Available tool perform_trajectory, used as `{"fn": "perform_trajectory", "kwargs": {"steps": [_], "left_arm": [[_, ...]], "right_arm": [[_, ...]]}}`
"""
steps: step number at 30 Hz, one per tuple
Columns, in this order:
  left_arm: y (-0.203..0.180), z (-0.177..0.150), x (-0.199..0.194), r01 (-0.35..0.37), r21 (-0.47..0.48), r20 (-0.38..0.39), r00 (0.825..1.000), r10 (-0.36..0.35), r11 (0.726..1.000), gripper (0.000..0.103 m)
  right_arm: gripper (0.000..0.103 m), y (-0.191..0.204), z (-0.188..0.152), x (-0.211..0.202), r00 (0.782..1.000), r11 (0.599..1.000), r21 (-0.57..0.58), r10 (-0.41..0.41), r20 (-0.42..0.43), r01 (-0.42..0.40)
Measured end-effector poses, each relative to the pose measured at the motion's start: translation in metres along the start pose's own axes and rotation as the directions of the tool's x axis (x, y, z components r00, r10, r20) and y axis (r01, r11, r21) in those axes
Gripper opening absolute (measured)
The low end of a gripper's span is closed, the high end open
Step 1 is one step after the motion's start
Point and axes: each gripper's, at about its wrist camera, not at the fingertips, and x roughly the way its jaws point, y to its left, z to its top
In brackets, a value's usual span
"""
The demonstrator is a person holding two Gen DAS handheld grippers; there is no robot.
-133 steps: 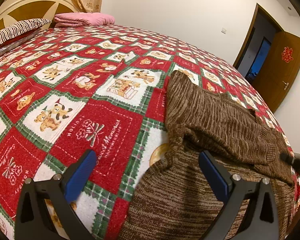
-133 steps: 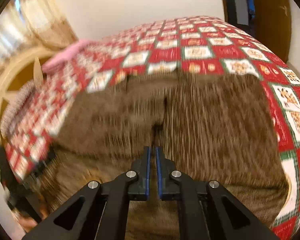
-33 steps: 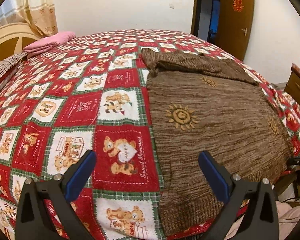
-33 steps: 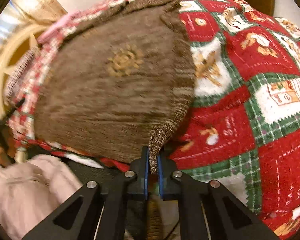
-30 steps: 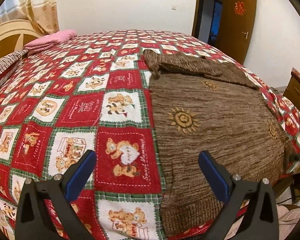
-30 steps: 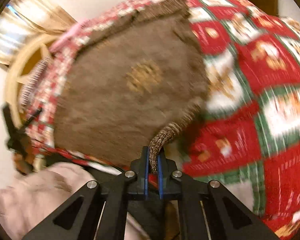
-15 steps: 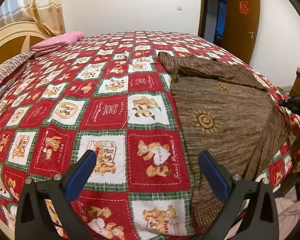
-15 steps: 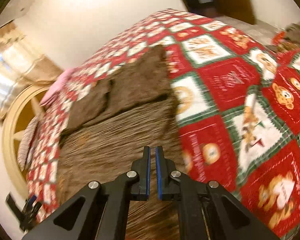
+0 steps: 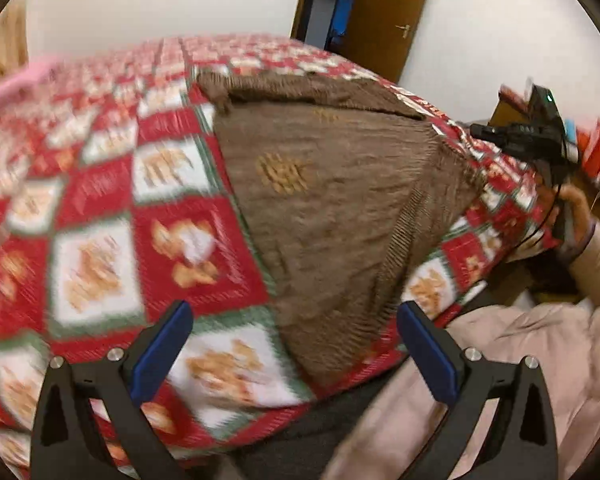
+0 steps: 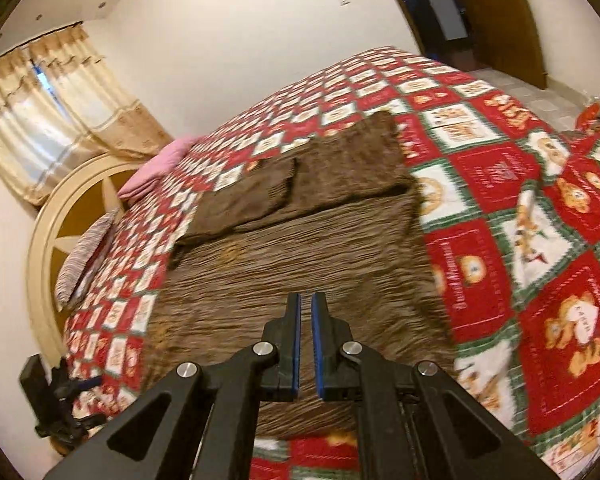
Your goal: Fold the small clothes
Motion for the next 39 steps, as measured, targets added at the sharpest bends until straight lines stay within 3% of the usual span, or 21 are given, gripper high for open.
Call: {"fn": "perform_trajectory", "kwargs": {"steps": [1, 3, 4, 5, 6, 8, 11, 16, 18, 24, 29, 33, 34, 35, 36, 37, 38, 39], "left_arm": [[-0.001, -0.001, 0.004, 0.001, -0.012, -0.006, 1.000, -0.001, 1.000, 0.100], [-0.005, -0.005, 0.015, 0.007, -0.028, -0.039, 0.999, -0.008, 1.000, 0.084], [-0.009, -0.007, 0.019, 0.023, -0.027, -0.063, 0.998, -0.025, 0.999, 0.081], [-0.015, -0.011, 0.025, 0.030, -0.012, -0.096, 0.995, -0.031, 0.999, 0.078], [-0.018, -0.013, 0.025, 0.027, 0.000, -0.108, 0.994, -0.027, 1.000, 0.077], [-0.027, -0.017, 0.026, 0.024, 0.033, -0.130, 0.991, -0.019, 0.999, 0.077], [-0.032, -0.022, 0.031, 0.036, 0.010, -0.167, 0.985, -0.034, 0.999, 0.076], [-0.030, -0.019, 0.043, -0.017, -0.046, -0.205, 0.979, 0.007, 0.999, 0.048], [-0.026, -0.014, 0.039, 0.036, -0.102, -0.191, 0.980, -0.055, 0.994, 0.011], [-0.016, 0.012, 0.041, 0.103, -0.243, -0.168, 0.975, -0.147, 0.965, 0.011], [0.002, 0.075, 0.054, 0.127, -0.341, -0.123, 0.976, -0.178, 0.931, 0.011], [0.010, 0.121, 0.082, 0.071, -0.298, -0.132, 0.985, -0.115, 0.952, 0.015], [0.012, 0.126, 0.085, 0.071, -0.297, -0.138, 0.983, -0.117, 0.952, 0.019], [0.020, 0.133, 0.086, 0.076, -0.310, -0.141, 0.982, -0.125, 0.948, 0.029], [0.024, 0.136, 0.085, 0.079, -0.319, -0.138, 0.982, -0.129, 0.944, 0.051], [0.031, 0.138, 0.078, 0.085, -0.320, -0.120, 0.984, -0.129, 0.944, 0.063], [0.035, 0.137, 0.068, 0.092, -0.313, -0.082, 0.989, -0.123, 0.945, 0.081], [0.038, 0.136, 0.061, 0.094, -0.302, -0.054, 0.992, -0.116, 0.949, 0.085]], "right_arm": [[0.006, 0.004, 0.000, 0.000, 1.000, 1.000, -0.005, 0.010, -0.005, -0.010], [0.006, 0.008, 0.000, 0.002, 1.000, 1.000, -0.007, 0.024, -0.002, -0.024], [0.007, 0.009, -0.001, 0.003, 0.999, 0.999, -0.009, 0.032, -0.010, -0.033], [0.014, 0.011, -0.002, 0.004, 0.999, 0.999, -0.009, 0.037, -0.023, -0.037], [0.022, 0.010, -0.003, 0.005, 0.999, 0.999, -0.007, 0.041, -0.034, -0.041], [0.065, 0.007, -0.005, 0.008, 0.997, 0.998, 0.014, 0.063, -0.037, -0.062], [0.067, 0.008, -0.008, 0.008, 0.996, 0.996, 0.026, 0.091, -0.024, -0.091], [0.067, 0.017, -0.011, 0.009, 0.996, 0.996, -0.018, 0.087, -0.027, -0.088], [0.067, 0.017, -0.011, 0.010, 0.997, 0.997, -0.023, 0.074, -0.025, -0.075], [0.067, 0.007, -0.012, 0.011, 0.997, 0.997, 0.026, 0.072, -0.016, -0.071], [0.067, 0.003, -0.015, 0.015, 0.997, 0.997, 0.045, 0.068, -0.020, -0.067], [0.067, -0.001, -0.017, 0.019, 0.998, 0.997, 0.065, 0.049, -0.028, -0.047], [0.067, -0.003, -0.017, 0.019, 0.999, 0.997, 0.071, 0.045, -0.028, -0.042], [0.067, -0.004, -0.017, 0.018, 0.999, 0.996, 0.074, 0.041, -0.027, -0.039], [0.067, -0.005, -0.016, 0.017, 0.999, 0.996, 0.077, 0.038, -0.024, -0.036], [0.067, -0.007, -0.015, 0.014, 0.999, 0.996, 0.083, 0.038, -0.016, -0.037], [0.067, -0.009, -0.014, 0.012, 0.999, 0.995, 0.089, 0.043, -0.008, -0.042], [0.067, -0.010, -0.013, 0.011, 0.999, 0.995, 0.093, 0.046, 0.000, -0.046]]}}
